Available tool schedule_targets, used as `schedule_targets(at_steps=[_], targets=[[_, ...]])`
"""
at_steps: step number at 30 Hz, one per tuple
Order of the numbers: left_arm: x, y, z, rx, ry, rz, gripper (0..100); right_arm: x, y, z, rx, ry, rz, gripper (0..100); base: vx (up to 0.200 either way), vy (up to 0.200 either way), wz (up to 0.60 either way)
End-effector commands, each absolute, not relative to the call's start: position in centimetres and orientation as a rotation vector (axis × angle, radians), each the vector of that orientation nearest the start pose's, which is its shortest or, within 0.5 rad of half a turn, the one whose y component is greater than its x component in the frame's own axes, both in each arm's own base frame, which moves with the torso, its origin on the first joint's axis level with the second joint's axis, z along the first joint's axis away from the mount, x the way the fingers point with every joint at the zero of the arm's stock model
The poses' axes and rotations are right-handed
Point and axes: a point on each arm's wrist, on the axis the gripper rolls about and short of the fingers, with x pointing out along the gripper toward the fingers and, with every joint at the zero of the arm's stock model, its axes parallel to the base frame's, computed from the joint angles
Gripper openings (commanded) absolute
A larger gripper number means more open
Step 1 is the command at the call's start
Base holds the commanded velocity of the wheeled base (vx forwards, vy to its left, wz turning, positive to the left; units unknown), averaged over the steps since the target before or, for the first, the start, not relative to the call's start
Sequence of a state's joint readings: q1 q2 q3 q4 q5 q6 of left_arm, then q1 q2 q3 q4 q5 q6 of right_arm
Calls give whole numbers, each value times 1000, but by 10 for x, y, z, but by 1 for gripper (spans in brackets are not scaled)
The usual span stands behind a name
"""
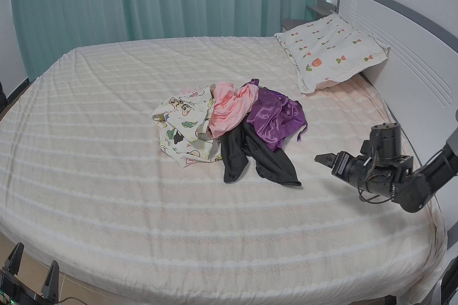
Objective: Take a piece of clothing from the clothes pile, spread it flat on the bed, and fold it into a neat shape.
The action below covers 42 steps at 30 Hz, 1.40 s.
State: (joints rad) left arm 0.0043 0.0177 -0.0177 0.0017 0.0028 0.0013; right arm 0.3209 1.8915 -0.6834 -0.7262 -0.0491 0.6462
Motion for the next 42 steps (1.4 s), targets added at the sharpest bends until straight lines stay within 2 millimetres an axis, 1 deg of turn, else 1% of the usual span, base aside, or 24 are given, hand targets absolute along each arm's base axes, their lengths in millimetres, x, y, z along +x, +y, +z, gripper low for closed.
schedule_targets(at_steps=[1,2,3,5,8,9,11,12,13,14,16,22,26,28,29,32,34,35,38,39,40,41,42], targets=[[-23,0,75,2,2,8,100,328,123,67,554,613,100,100,0,0,0],[-23,0,75,2,2,8,100,334,128,64,558,613,97,100,0,0,0],[-23,0,75,2,2,8,100,335,129,63,559,613,93,100,0,0,0],[-23,0,75,2,2,8,100,347,138,51,559,613,70,100,0,0,0],[-23,0,75,2,2,8,100,358,147,39,553,610,56,100,0,0,0],[-23,0,75,2,2,8,100,361,150,36,552,610,54,100,0,0,0],[-23,0,75,2,2,8,100,361,150,36,552,610,54,100,0,0,0],[-23,0,75,2,2,8,100,372,161,31,556,599,69,100,0,0,0],[-23,0,75,2,2,8,100,375,164,29,557,596,73,100,0,0,0],[-23,0,75,2,2,8,100,376,164,29,557,594,74,100,0,0,0],[-23,0,75,2,2,8,100,382,176,21,553,597,92,100,0,0,0],[-23,0,75,2,2,8,100,393,197,13,551,572,115,100,0,0,0],[-23,0,75,0,2,6,100,403,202,2,535,551,79,100,0,0,0],[-23,0,75,0,2,6,100,402,202,2,536,550,81,100,0,0,0],[-23,0,75,0,2,6,100,402,202,2,536,551,80,0,0,0,0],[-23,0,75,0,2,6,100,400,199,6,548,546,77,0,0,0,0],[-23,0,75,0,2,6,100,395,195,13,556,544,76,0,0,0,0],[-23,0,75,0,2,6,100,394,195,13,557,547,75,0,0,0,0],[-23,0,75,0,2,6,100,379,187,30,607,542,72,0,0,0,0],[-23,0,75,0,2,6,100,372,184,39,625,534,82,0,0,0,0],[-23,0,75,0,2,6,100,372,183,40,628,534,83,0,0,0,0],[-23,0,75,2,2,6,100,362,177,52,653,531,113,0,0,0,0],[-23,0,75,3,2,6,100,359,174,56,663,531,124,0,0,0,0]])
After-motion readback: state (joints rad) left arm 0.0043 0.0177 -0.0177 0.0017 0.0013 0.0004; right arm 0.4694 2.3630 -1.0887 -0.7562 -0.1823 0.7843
